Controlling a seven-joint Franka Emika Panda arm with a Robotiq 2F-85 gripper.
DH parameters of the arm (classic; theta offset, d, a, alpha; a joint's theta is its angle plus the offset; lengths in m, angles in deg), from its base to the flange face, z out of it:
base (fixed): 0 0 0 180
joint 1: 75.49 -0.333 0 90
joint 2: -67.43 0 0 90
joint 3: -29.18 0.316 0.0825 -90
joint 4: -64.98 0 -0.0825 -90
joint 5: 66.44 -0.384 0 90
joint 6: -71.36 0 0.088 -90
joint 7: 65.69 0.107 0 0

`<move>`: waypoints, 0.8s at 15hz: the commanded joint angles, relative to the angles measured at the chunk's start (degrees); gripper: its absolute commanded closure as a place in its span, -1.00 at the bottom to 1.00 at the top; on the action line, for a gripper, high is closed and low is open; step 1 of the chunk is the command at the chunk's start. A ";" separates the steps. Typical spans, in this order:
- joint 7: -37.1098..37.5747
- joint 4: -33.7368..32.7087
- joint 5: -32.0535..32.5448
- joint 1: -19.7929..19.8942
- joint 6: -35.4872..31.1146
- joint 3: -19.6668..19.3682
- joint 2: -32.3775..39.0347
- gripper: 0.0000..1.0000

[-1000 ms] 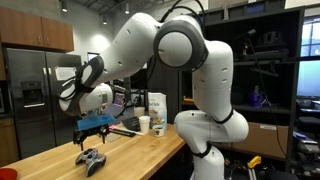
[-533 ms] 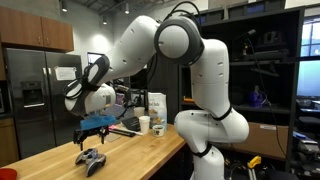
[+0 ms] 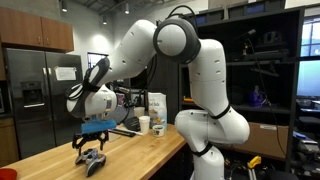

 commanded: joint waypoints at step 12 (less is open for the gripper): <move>2.35 1.54 5.17 12.82 -3.80 13.77 -3.96 -1.00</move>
